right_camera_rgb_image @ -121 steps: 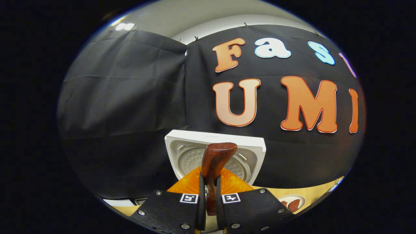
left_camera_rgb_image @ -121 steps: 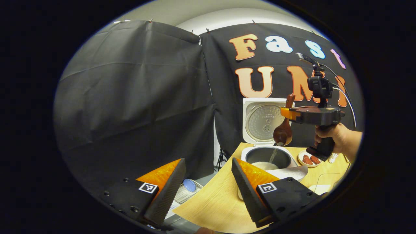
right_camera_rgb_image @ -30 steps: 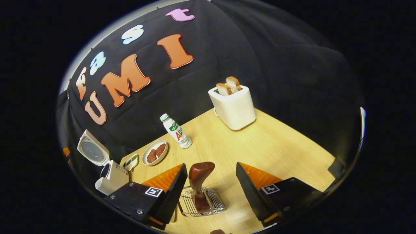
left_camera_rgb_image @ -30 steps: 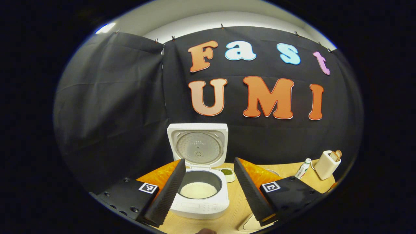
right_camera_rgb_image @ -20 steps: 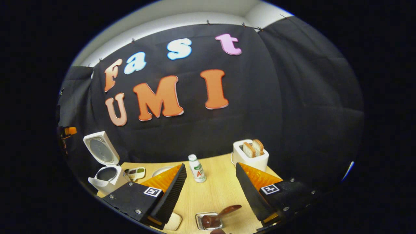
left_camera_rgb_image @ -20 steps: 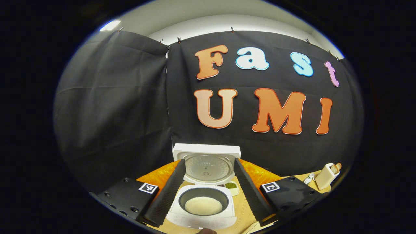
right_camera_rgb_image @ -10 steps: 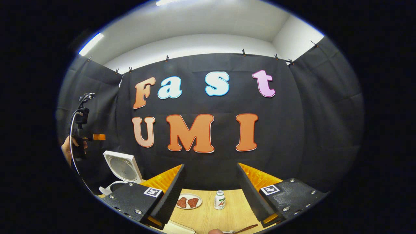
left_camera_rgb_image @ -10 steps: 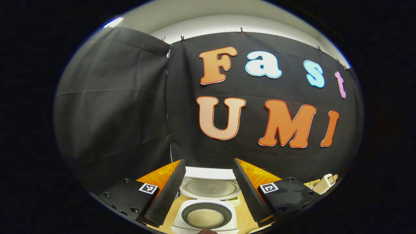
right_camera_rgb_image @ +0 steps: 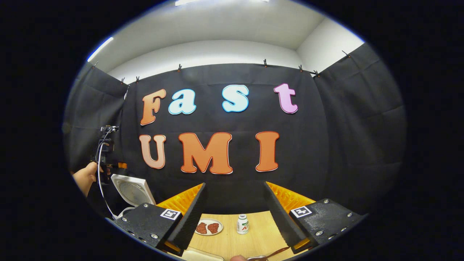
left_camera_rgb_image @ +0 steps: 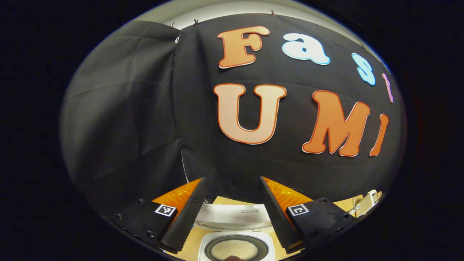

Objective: Close the left gripper, press the button to open the rice cooker; take a wooden spoon from the chopstick holder with the right hand, scoop a spoonful of rice and pour it into the rice cooker, then put the wooden spoon back into the chopstick holder.

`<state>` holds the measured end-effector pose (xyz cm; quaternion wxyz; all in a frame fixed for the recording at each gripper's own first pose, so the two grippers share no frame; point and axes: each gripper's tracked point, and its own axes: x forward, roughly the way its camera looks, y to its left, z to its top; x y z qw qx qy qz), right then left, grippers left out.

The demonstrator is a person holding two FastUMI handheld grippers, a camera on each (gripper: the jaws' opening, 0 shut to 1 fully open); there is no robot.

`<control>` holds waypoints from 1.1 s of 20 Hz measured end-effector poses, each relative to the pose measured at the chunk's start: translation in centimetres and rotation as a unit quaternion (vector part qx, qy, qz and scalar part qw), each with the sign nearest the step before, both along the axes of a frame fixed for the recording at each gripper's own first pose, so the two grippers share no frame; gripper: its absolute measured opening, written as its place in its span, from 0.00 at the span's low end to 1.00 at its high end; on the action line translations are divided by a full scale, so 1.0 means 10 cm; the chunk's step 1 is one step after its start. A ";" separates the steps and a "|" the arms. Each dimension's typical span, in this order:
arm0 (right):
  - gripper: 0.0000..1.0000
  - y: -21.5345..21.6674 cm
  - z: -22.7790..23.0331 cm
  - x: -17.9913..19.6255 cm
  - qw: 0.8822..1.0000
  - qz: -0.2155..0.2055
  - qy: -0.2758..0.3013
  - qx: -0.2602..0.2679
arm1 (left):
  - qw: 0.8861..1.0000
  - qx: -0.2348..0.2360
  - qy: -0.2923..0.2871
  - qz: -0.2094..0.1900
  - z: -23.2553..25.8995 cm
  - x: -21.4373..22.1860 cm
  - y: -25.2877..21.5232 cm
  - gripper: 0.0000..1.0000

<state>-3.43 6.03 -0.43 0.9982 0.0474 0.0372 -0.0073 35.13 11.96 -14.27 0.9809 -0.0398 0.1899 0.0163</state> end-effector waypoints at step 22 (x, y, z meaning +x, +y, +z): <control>0.95 -0.09 -0.31 -0.17 0.998 0.016 0.030 0.053 | 0.963 -0.037 0.260 -0.068 -1.29 -1.17 -0.53 0.99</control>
